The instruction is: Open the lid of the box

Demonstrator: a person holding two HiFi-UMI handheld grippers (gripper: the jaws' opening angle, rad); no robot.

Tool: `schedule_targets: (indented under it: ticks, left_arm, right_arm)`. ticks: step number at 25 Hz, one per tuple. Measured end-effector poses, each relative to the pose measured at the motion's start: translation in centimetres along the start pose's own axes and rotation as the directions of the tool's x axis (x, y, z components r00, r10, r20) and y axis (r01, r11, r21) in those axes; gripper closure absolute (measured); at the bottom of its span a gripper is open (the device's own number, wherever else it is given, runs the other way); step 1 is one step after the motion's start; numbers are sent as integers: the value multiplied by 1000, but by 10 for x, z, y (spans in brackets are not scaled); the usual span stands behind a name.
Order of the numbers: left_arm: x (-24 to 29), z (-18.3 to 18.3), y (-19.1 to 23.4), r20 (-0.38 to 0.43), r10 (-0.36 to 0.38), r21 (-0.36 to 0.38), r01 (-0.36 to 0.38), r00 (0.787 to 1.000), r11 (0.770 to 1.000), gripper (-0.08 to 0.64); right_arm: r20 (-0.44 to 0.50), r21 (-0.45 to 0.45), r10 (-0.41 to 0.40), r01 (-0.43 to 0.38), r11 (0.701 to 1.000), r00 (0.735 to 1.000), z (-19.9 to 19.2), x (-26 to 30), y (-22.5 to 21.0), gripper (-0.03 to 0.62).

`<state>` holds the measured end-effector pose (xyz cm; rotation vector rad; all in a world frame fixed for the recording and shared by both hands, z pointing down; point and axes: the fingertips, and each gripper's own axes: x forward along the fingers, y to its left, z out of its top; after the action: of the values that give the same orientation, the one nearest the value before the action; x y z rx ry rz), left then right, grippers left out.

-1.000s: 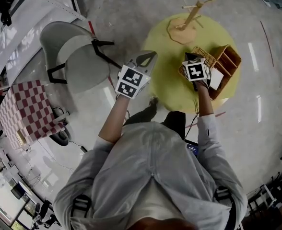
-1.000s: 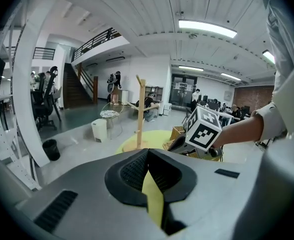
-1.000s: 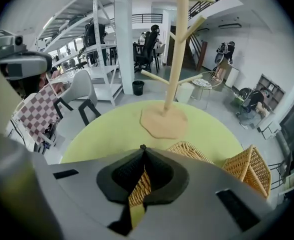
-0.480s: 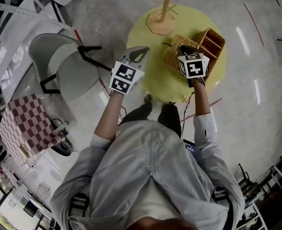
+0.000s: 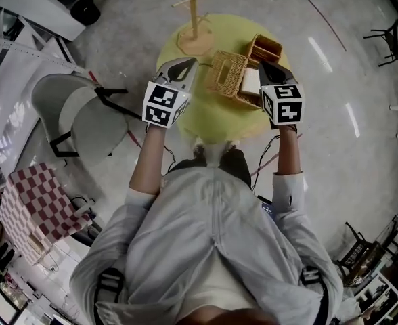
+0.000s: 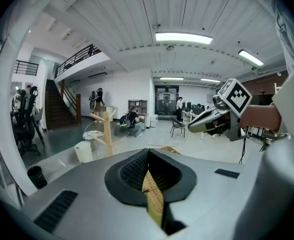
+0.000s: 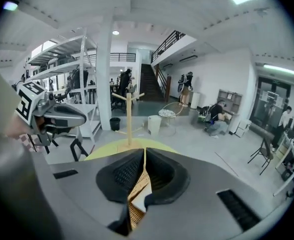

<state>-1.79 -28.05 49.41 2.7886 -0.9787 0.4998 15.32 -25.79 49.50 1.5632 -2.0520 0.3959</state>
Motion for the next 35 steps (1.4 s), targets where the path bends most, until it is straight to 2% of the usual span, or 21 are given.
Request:
schedule_targets:
  ticks: [6, 15, 23, 35]
  left_arm:
    - [-12, 47, -19, 85, -31, 79, 25, 996, 997, 531]
    - [-34, 108, -55, 194, -104, 180, 69, 976, 981, 531]
    - [-50, 134, -74, 239, -143, 200, 95, 960, 975, 531]
    - [-64, 136, -86, 242, -160, 228, 104, 957, 968, 531]
  right_arm:
    - [143, -16, -101, 104, 994, 985, 37, -71, -17, 567]
    - [281, 26, -212, 213, 977, 936, 61, -152, -28, 569]
    - [319, 1, -217, 229, 974, 923, 67, -184, -25, 569]
    - [311, -35, -175, 195, 980, 934, 63, -186, -8, 569]
